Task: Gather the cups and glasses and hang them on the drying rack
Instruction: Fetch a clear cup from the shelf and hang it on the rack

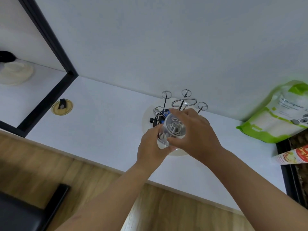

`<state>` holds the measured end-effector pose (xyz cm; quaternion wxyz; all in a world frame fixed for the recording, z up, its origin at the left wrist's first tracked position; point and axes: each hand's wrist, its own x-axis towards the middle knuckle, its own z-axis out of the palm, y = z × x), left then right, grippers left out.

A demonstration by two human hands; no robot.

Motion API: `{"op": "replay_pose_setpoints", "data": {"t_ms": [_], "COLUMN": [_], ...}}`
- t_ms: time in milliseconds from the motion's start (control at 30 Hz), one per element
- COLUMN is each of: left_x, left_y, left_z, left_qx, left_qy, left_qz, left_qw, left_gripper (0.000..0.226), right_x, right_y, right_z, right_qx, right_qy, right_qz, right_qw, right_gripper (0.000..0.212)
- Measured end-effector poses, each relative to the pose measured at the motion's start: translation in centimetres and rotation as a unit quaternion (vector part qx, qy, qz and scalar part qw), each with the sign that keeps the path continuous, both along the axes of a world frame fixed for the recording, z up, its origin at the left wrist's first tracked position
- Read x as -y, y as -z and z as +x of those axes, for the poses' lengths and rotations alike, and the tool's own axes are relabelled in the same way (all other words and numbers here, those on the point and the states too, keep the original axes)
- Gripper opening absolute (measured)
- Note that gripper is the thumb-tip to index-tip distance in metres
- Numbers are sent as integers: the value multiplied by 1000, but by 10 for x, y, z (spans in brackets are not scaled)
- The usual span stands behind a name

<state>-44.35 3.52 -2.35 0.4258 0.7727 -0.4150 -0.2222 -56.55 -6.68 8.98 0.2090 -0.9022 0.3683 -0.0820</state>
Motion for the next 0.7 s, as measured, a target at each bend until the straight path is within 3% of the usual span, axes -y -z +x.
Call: {"op": "replay_pose_setpoints", "data": {"t_ms": [500, 700], "left_x": [-10, -24], "left_y": [-1, -30], "left_z": [22, 51], "left_qx": [45, -2], "left_qy": [69, 44], "left_qz": [118, 45], "left_qw": [990, 998], "left_gripper": [82, 75], "right_x": [3, 6], "right_y": [25, 31], "right_z": [-1, -6], "right_qx": [-32, -12], "right_qy": [-16, -18], "right_qz": [-49, -51], "right_qw": [998, 998], "right_gripper": [86, 83]}}
